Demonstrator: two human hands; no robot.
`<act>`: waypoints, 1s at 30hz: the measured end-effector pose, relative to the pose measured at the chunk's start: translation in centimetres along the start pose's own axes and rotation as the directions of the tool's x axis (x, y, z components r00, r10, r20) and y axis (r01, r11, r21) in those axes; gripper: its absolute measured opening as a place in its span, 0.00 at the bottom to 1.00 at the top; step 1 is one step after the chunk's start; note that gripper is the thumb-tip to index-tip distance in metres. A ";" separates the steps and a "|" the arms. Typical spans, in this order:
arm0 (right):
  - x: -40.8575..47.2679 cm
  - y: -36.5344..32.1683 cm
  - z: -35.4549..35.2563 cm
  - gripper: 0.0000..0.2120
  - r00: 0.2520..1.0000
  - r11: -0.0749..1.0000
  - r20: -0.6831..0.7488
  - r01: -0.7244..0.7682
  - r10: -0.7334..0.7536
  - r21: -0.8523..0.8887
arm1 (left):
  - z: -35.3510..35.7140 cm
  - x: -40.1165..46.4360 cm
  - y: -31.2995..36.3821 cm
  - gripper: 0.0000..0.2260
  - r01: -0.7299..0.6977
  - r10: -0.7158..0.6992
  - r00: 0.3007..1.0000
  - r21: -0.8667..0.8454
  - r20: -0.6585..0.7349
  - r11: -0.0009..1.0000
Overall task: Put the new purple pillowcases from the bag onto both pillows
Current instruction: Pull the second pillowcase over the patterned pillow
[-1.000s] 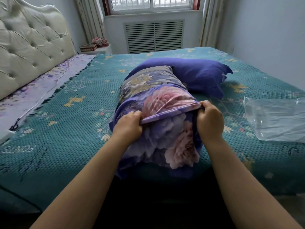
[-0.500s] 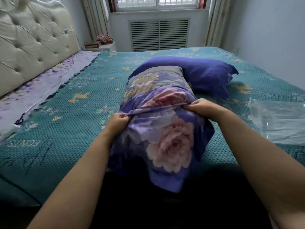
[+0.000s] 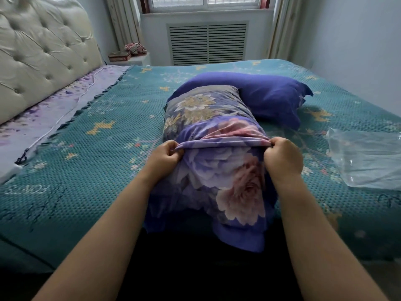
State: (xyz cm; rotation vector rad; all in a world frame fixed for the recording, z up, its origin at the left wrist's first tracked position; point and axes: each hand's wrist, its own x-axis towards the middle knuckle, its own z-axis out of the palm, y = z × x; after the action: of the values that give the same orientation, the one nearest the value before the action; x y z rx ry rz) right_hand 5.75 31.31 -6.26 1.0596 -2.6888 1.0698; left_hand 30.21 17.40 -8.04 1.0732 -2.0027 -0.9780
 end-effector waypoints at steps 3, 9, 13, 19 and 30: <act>-0.7 -1.3 1.5 0.13 0.985 0.790 0.066 -0.169 0.162 0.590 | 1.3 -0.1 0.7 0.11 -0.001 0.001 1.000 -0.019 0.017 1.000; -0.2 -1.5 -0.2 0.09 0.624 0.558 0.754 -0.559 -0.204 0.613 | -1.2 0.2 0.3 0.06 -0.008 0.009 1.000 -0.013 0.021 1.000; 3.6 0.1 -1.2 0.18 0.847 0.965 0.506 0.032 -0.165 0.261 | -1.9 0.9 -0.4 0.14 0.094 -0.103 0.988 0.082 0.112 0.992; 0.8 1.2 -2.5 0.27 0.974 0.983 0.227 0.051 -0.010 -0.175 | -0.6 0.6 -0.2 0.12 0.049 -0.053 0.998 0.112 0.033 0.993; -5.9 2.2 -2.1 0.07 0.997 0.996 -0.042 0.068 -0.070 -0.052 | 2.0 -0.8 0.8 0.09 0.110 -0.115 0.983 -0.042 -0.143 0.993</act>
State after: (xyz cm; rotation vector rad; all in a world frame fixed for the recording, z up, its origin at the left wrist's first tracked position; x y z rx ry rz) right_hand 8.46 37.22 -7.67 1.0984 -2.6100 0.9968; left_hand 28.70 19.04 -8.55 1.2145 -1.8184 -0.9593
